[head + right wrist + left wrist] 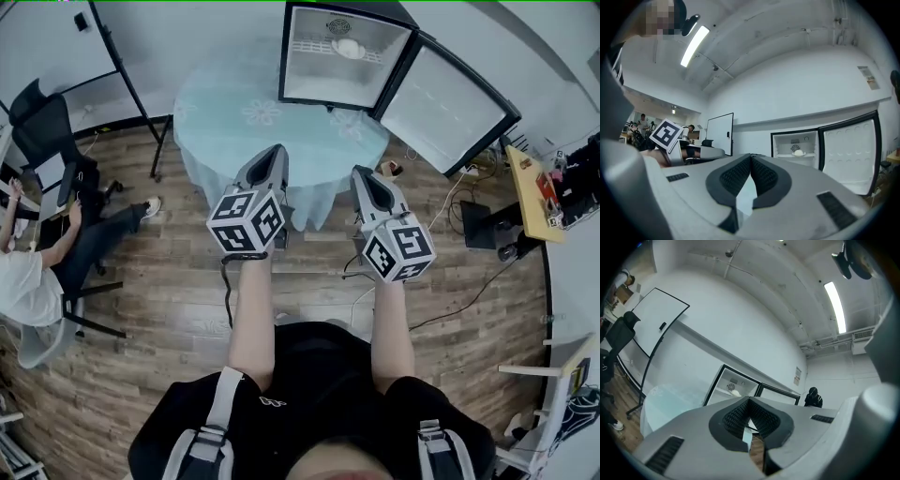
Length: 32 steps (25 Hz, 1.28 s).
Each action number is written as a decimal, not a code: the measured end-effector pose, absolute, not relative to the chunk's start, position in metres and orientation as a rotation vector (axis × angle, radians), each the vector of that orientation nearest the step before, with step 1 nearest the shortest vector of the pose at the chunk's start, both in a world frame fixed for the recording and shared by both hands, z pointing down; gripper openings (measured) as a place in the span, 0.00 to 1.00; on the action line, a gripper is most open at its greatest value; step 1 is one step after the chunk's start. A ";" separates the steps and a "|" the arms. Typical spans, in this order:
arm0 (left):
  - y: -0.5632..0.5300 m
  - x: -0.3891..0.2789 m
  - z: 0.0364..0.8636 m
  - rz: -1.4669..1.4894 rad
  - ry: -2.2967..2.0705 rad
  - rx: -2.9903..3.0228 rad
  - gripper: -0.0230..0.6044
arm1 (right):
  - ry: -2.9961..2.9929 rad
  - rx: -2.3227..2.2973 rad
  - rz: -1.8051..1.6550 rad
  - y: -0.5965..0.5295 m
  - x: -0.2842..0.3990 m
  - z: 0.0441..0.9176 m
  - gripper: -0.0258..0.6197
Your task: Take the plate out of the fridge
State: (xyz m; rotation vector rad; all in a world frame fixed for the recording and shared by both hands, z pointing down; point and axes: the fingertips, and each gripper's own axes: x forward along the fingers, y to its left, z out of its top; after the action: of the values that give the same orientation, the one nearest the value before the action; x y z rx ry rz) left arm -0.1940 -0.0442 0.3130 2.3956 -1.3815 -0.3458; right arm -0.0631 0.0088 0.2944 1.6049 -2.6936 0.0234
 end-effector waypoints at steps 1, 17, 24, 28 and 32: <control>-0.044 -0.192 0.314 -0.339 -1.356 2.404 0.05 | -2.681 1.631 0.034 0.006 -0.059 0.294 0.05; -0.063 -0.214 0.314 -0.323 -1.287 2.459 0.05 | -2.819 1.461 0.002 -0.042 -0.123 0.294 0.05; -0.099 -0.159 0.296 -0.310 -1.191 2.552 0.05 | -2.816 1.585 -0.046 -0.081 -0.068 0.275 0.05; -0.126 -0.124 0.291 -0.317 -1.135 2.567 0.05 | -2.792 1.666 -0.001 -0.109 -0.026 0.276 0.05; -0.155 -0.099 0.303 -0.286 -1.082 2.560 0.05 | -2.787 1.650 0.075 -0.140 -0.015 0.295 0.05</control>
State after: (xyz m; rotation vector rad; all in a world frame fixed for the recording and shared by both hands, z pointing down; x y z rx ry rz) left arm -0.0991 -0.1547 0.3030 2.5601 -1.0825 -0.2856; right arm -0.0150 -0.1399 0.2950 1.6504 -2.7866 0.0748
